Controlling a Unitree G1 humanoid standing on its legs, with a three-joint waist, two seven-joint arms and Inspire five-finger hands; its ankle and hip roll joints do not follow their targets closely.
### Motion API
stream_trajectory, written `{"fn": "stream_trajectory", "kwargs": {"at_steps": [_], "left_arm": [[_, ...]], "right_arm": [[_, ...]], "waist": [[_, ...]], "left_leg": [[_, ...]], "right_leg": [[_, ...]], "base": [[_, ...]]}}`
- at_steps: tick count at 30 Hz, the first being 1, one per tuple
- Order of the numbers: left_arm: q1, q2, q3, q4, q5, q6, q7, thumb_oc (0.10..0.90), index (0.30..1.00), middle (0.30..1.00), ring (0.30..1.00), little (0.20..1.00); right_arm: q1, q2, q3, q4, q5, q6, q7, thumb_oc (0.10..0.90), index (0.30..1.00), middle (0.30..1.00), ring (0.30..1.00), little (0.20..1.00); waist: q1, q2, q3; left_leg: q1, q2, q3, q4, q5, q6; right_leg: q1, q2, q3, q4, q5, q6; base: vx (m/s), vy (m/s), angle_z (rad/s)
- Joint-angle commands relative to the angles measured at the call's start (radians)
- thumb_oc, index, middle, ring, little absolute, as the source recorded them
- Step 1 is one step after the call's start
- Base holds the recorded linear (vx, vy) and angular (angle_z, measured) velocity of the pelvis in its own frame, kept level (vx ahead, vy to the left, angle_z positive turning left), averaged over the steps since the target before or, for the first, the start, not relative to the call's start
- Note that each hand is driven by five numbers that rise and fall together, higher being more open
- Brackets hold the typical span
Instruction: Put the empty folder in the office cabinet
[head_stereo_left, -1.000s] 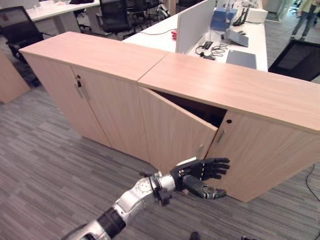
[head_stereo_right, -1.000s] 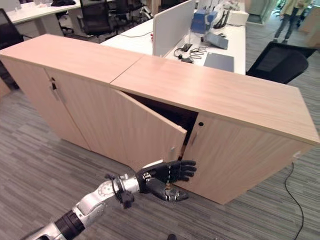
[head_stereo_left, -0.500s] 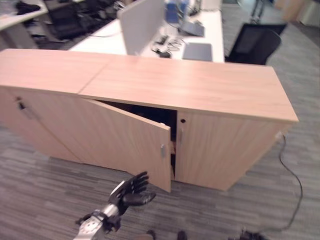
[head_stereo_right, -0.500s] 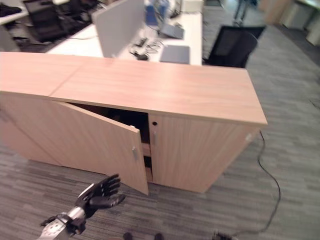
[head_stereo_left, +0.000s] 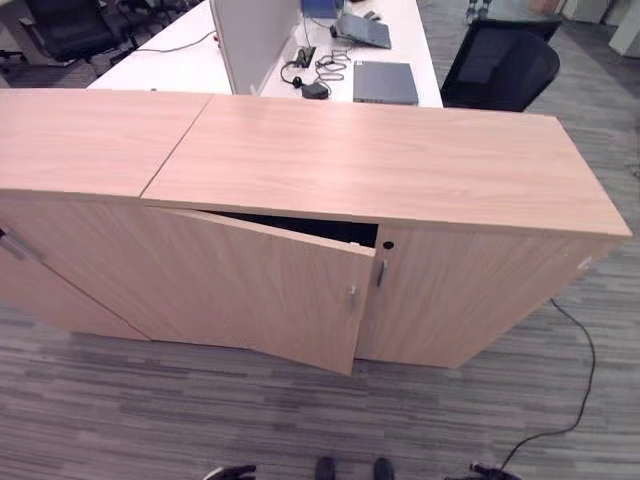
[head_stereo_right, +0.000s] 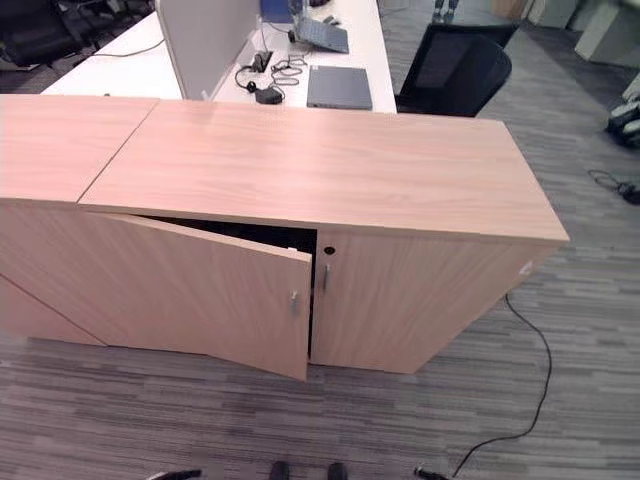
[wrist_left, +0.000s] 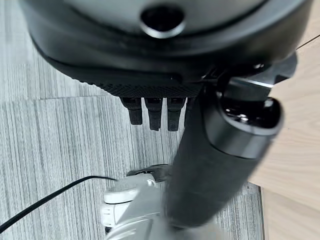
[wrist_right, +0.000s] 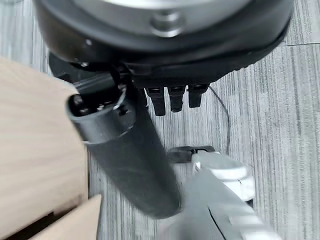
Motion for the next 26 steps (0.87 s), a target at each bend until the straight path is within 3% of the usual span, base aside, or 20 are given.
{"fn": "stream_trajectory", "kwargs": {"at_steps": [1, 6, 17, 26], "left_arm": [[-0.041, -0.009, 0.006, -0.079, 0.003, -0.042, 0.033, 0.800, 0.900, 0.900, 0.900, 0.900], [-0.034, -0.039, 0.023, -0.043, -0.012, -0.026, 0.056, 0.800, 0.900, 0.900, 0.900, 0.900], [-0.078, -0.063, -0.114, -0.098, 0.102, -0.034, 0.097, 0.800, 0.900, 0.900, 0.900, 0.900], [-0.074, -0.076, -0.066, -0.068, 0.052, -0.023, 0.104, 0.800, 0.900, 0.900, 0.900, 0.900]], "right_arm": [[-0.006, -0.073, 0.019, -0.008, -0.037, -0.025, -0.028, 0.800, 0.900, 0.900, 0.900, 0.900], [0.002, -0.044, 0.042, -0.012, -0.058, -0.024, -0.050, 0.800, 0.900, 0.900, 0.900, 0.900], [-0.001, -0.021, 0.123, -0.024, -0.153, -0.018, -0.081, 0.800, 0.900, 0.900, 0.900, 0.900], [-0.006, -0.019, 0.160, -0.014, -0.232, -0.010, -0.090, 0.800, 0.900, 0.900, 0.900, 0.900]], "waist": [[0.023, 0.020, -0.048], [0.029, 0.014, -0.056], [0.022, 0.018, -0.063], [0.029, 0.012, -0.073]], "left_leg": [[0.005, 0.032, 0.039, -0.006, -0.100, -0.034], [0.013, 0.029, 0.041, -0.006, -0.105, -0.028], [0.026, 0.027, 0.050, -0.006, -0.118, -0.020], [0.035, 0.029, 0.054, -0.006, -0.122, -0.018]], "right_leg": [[-0.008, 0.049, -0.029, 0.007, -0.050, 0.025], [-0.001, 0.045, -0.027, 0.009, -0.050, 0.028], [0.002, 0.045, -0.015, 0.007, -0.046, 0.030], [0.012, 0.046, -0.012, 0.002, -0.047, 0.030]], "base": [[0.02, 0.043, 0.07], [0.03, 0.043, -0.02], [0.01, 0.016, -0.03], [0.00, 0.000, 0.00]]}}
